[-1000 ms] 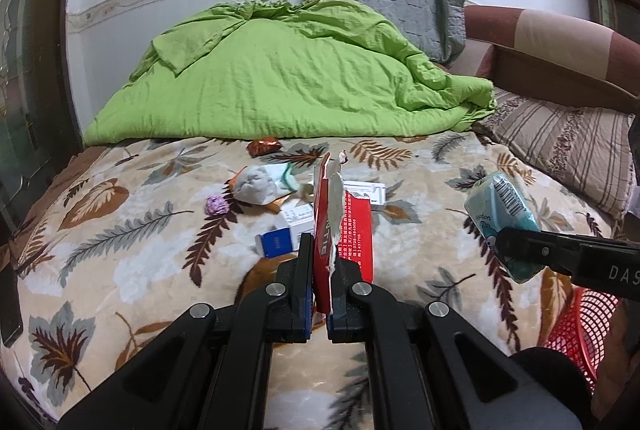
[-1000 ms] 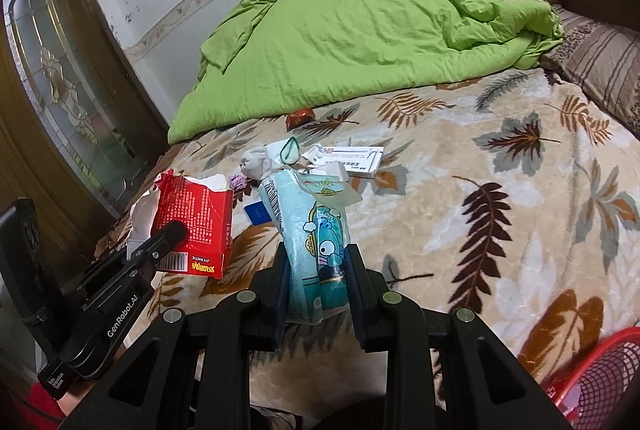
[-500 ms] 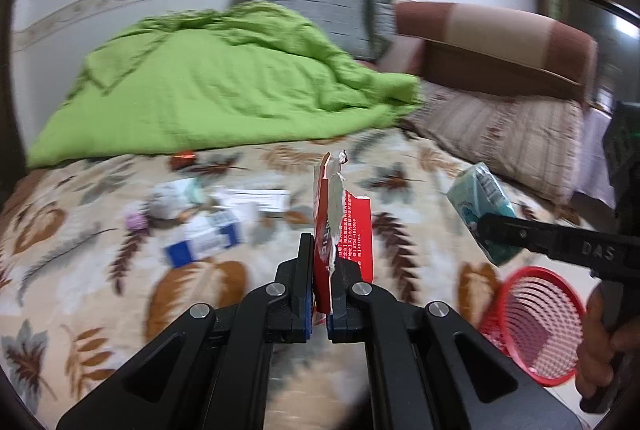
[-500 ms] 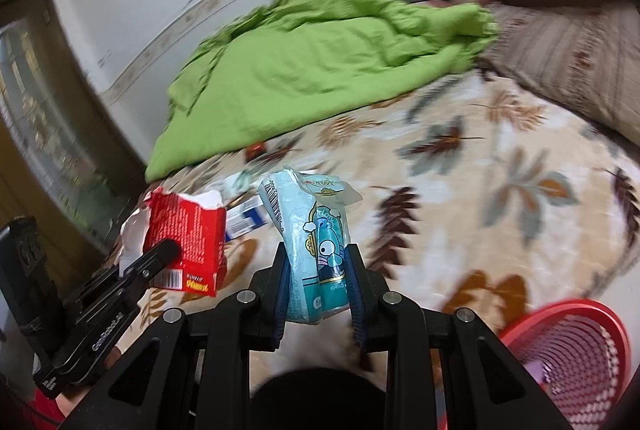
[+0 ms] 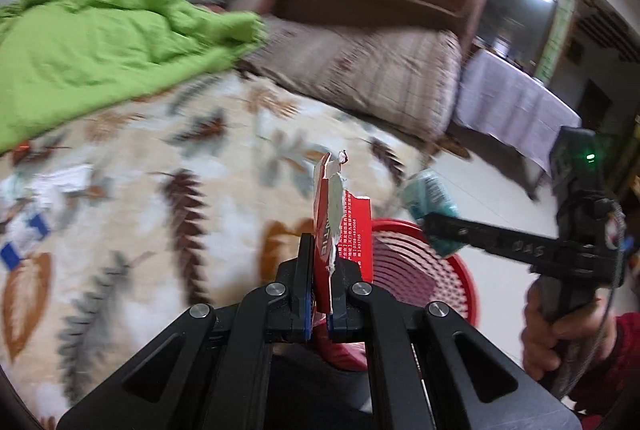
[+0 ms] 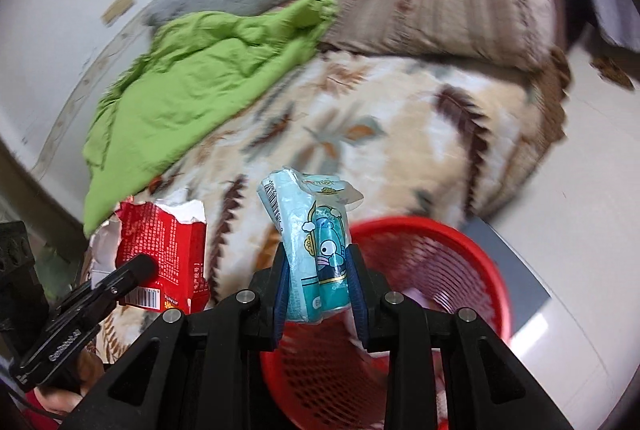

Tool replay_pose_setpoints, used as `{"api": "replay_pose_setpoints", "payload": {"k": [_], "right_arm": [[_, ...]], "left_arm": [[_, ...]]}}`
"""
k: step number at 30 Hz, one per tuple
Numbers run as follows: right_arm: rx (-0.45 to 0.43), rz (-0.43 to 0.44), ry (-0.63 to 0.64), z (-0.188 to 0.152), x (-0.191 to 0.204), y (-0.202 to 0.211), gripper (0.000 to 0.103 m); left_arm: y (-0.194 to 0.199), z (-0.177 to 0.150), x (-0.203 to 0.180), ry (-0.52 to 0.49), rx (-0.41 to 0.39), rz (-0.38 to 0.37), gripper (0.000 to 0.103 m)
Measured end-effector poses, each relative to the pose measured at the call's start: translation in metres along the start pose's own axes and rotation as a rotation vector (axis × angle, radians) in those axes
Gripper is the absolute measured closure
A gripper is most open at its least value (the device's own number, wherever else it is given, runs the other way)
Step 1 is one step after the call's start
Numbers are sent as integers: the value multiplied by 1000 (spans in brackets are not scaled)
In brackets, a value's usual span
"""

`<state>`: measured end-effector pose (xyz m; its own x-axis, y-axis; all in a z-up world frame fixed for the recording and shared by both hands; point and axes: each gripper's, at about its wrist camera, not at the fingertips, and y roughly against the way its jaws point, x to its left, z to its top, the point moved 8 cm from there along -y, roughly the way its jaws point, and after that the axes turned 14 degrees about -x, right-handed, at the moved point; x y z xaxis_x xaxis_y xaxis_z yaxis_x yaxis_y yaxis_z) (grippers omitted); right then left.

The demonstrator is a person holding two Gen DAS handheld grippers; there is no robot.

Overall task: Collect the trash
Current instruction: 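Carry the red box and teal packet over the red wastebasket and release both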

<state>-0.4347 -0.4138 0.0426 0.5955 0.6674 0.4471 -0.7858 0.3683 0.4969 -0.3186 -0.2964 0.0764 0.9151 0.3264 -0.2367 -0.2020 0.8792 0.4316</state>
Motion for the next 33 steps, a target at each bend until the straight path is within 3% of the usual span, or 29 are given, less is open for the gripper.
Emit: {"api": "replay_pose_setpoints", "payload": {"k": [3, 5, 6, 8, 9, 15, 19, 23, 33], "right_arm": [[33, -49, -34, -12, -23, -1, 70], [48, -86, -54, -18, -37, 1, 60], [48, -96, -63, -19, -44, 2, 58], [35, -110, -68, -16, -50, 5, 56], [28, -112, -65, -14, -50, 6, 56], [-6, -79, -23, 1, -29, 2, 55], [3, -32, 10, 3, -3, -9, 54], [30, 20, 61, 1, 33, -28, 49], [99, 188, 241, -17, 148, -72, 48]], "left_arm": [[-16, -11, -27, -3, 66, -84, 99], [-25, -20, -40, -18, 112, -117, 94], [-27, -24, -44, -22, 126, -119, 88], [-27, -28, -46, -19, 129, -113, 54], [-25, -27, -45, -15, 120, -112, 52], [-13, -15, -23, 3, 81, -68, 52], [5, -9, 8, 26, 44, 5, 52], [25, -4, 48, 80, 12, 89, 52], [91, 7, 156, 241, -86, 281, 52]]}}
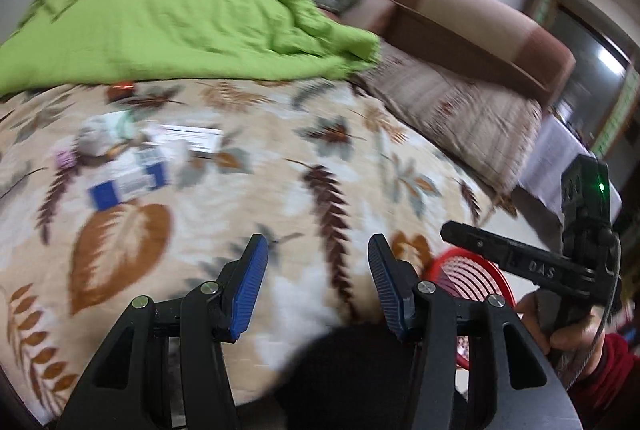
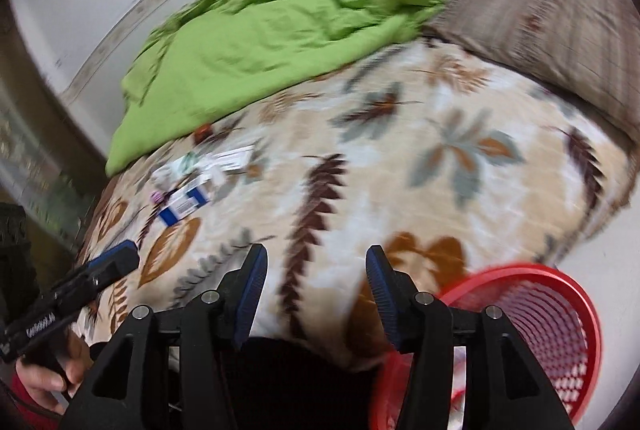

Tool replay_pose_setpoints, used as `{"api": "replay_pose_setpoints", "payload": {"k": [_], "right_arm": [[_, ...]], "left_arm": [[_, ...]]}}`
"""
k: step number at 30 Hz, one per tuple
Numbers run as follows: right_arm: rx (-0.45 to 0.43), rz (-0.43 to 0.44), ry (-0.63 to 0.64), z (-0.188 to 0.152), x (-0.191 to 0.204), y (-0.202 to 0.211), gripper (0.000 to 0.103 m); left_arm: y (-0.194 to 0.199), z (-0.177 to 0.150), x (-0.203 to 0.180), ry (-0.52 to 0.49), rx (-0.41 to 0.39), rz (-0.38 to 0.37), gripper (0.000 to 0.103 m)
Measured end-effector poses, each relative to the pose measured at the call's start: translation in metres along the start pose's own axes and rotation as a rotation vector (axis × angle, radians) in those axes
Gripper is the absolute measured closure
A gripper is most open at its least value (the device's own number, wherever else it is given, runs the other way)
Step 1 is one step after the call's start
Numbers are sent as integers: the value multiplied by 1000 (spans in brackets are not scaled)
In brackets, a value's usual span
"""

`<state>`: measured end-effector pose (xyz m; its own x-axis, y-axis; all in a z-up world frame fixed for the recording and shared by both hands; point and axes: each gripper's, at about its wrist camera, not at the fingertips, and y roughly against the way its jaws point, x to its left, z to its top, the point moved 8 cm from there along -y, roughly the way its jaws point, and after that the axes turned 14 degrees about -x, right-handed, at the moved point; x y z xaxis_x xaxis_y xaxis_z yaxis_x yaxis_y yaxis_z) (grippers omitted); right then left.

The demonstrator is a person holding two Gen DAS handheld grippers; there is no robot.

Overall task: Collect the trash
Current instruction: 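Carry the red box and teal packet over the red wastebasket and release both, then move both open tools back to the trash on the bed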

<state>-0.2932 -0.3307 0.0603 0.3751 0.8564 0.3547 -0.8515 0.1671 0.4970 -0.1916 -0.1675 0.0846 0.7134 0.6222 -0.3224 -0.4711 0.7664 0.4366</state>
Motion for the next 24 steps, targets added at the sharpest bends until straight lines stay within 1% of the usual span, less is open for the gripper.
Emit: {"api": "replay_pose_setpoints", "payload": {"k": [4, 7, 9, 14, 18, 20, 23, 24], "right_arm": [[22, 60, 67, 1, 39, -21, 48], [58, 111, 107, -2, 66, -36, 48], [77, 137, 123, -5, 82, -45, 47], [107, 191, 141, -13, 117, -64, 44], [128, 221, 145, -23, 135, -76, 44], [144, 224, 149, -30, 139, -82, 44], [161, 222, 151, -39, 138, -88, 43], [165, 218, 150, -41, 136, -90, 43]], "left_arm": [[14, 14, 41, 45, -43, 71, 52], [25, 23, 79, 89, -71, 133, 52], [32, 29, 110, 120, -86, 189, 52], [36, 35, 175, 180, -82, 298, 52], [24, 36, 218, 216, -57, 357, 52], [13, 38, 235, 204, -42, 386, 52], [-7, 46, 253, 188, -38, 392, 52], [-14, 48, 259, 180, -33, 407, 52]]}}
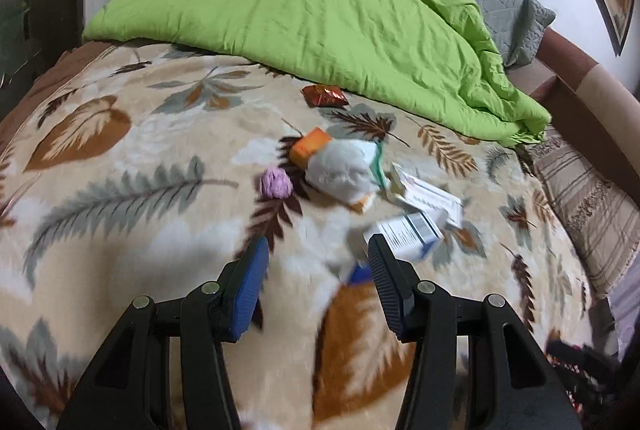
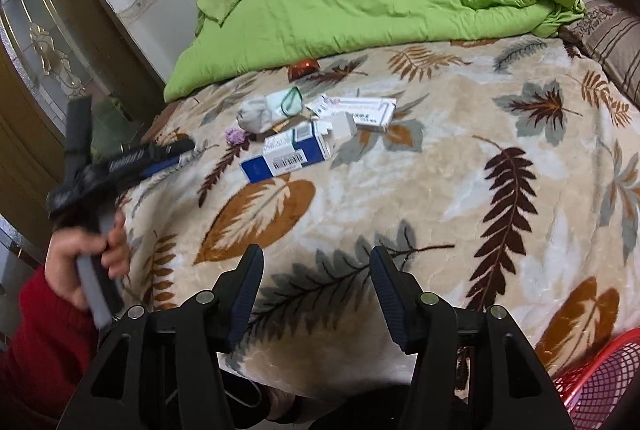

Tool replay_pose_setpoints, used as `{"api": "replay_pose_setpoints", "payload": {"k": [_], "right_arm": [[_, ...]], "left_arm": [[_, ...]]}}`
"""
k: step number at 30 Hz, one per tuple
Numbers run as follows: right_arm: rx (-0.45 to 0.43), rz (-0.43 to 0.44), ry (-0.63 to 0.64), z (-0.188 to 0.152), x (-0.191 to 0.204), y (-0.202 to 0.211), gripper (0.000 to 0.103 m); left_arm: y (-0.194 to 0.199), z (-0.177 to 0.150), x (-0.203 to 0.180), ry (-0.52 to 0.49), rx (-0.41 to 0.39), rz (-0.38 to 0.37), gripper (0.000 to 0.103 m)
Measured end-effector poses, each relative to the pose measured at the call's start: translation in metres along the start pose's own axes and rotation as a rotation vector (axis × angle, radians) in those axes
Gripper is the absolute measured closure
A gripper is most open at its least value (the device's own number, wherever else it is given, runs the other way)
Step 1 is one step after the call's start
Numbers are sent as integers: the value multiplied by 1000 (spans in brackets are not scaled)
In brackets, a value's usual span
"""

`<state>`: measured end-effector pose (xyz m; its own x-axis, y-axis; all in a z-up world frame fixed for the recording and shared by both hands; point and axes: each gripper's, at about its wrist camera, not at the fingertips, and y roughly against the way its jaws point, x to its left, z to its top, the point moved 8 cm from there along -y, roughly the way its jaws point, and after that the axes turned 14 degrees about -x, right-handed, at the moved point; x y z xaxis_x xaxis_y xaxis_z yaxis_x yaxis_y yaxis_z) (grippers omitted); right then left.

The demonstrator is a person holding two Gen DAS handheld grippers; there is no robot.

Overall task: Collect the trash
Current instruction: 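Move both open tools back to the trash on the bed, then grasp the purple crumpled ball with the left tool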

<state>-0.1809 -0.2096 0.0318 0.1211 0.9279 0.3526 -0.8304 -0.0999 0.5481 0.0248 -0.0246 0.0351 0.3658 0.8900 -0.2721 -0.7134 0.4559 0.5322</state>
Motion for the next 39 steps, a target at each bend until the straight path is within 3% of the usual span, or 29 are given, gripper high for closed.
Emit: {"api": "replay_pose_setpoints", "payload": {"k": [6, 12, 15, 18, 19, 20, 29, 34, 36, 37, 39], "right_arm": [[28, -6, -20, -10, -10, -8, 43], [35, -9, -25, -4, -16, -15, 44], [39, -8, -21, 3, -17, -21, 44], [45, -7, -15, 9, -17, -29, 44], [47, -5, -16, 11, -17, -32, 44], [49, -3, -18, 13, -17, -34, 43], [21, 25, -41, 44, -9, -58, 43], [20, 26, -35, 42, -7, -61, 44], [32, 25, -45, 38, -9, -64, 43], [36, 24, -48, 36, -11, -64, 43], [43, 23, -51, 33, -13, -66, 43]], "left_arm": [[-58, 5, 12, -1, 48, 24, 64], [-104, 3, 25, -1, 93, 61, 66], [-118, -2, 30, 5, 109, 64, 80], [-121, -3, 31, 9, 84, 56, 88], [-121, -3, 32, 7, 83, 51, 100], [-120, -6, 32, 12, 85, 45, 102], [-102, 0, 32, 28, 74, -7, 102], [-105, 8, 23, -62, 64, -15, 99], [-111, 8, 20, -99, 67, -3, 84], [-113, 9, 20, -106, 64, 5, 71], [-117, 11, 19, -120, 46, 25, 65]]}}
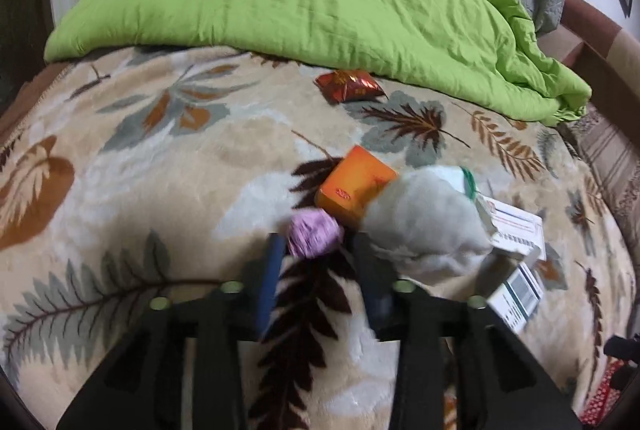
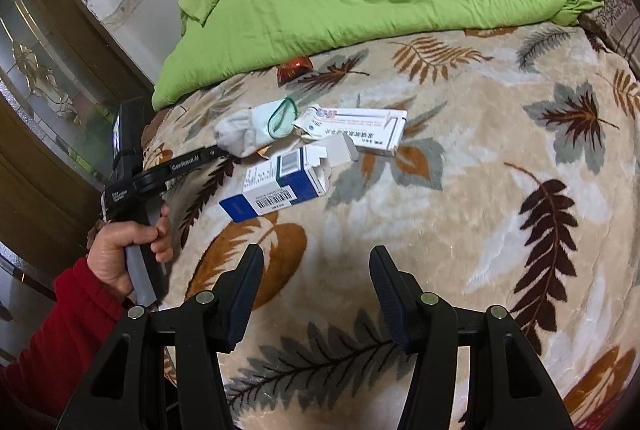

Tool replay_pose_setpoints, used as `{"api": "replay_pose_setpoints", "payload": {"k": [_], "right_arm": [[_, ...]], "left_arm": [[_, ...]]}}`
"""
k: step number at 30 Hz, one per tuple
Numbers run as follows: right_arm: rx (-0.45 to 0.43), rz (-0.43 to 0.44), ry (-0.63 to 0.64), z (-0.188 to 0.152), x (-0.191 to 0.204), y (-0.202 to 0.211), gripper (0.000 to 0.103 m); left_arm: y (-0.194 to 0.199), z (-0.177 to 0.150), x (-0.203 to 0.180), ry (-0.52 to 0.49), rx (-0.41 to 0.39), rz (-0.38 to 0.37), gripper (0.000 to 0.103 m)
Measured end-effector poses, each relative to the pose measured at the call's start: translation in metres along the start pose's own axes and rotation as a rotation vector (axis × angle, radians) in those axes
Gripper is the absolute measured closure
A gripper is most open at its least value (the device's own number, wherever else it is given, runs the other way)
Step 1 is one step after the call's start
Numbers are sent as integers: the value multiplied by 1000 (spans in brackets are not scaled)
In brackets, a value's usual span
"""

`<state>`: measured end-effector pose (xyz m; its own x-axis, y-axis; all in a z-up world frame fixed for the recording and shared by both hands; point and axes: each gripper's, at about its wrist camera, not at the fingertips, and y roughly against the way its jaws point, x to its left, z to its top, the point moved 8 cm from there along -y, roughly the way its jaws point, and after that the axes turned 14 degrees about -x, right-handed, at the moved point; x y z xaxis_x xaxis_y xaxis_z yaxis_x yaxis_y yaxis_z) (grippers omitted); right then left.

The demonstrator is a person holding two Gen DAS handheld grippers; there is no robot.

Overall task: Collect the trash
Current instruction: 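Grasp the purple crumpled ball with the left tool, then grasp the white medicine box with the right tool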

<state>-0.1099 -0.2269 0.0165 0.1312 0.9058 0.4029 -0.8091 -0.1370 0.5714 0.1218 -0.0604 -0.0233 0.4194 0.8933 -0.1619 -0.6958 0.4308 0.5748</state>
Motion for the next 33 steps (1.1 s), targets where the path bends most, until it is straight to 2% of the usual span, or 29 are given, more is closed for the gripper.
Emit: {"api": "replay_pose_setpoints", "payload": {"k": [7, 10, 14, 19, 23, 28, 30, 33], "right_arm": [[9, -2, -11, -3, -6, -5, 43], [13, -1, -12, -4, -6, -8, 43], [18, 1, -5, -1, -6, -12, 43], [7, 33, 42, 21, 6, -29, 43], [19, 122, 91, 48, 31, -66, 43], [94, 177, 141, 64, 47, -123, 44], [118, 168, 141, 66, 43, -142, 44], [202, 161, 104, 55, 30, -159, 44]], "left_arm": [[-16, 3, 0, -30, 9, 18, 65], [-24, -1, 1, -30, 32, 17, 73], [-18, 0, 2, -26, 9, 21, 74], [21, 1, 4, 30, -24, 8, 74], [59, -4, 3, 81, -56, 5, 74], [98, -17, 2, 157, -88, -1, 74], [108, -24, 1, 174, -94, 3, 74], [114, -31, -3, 177, -90, -8, 74]]}}
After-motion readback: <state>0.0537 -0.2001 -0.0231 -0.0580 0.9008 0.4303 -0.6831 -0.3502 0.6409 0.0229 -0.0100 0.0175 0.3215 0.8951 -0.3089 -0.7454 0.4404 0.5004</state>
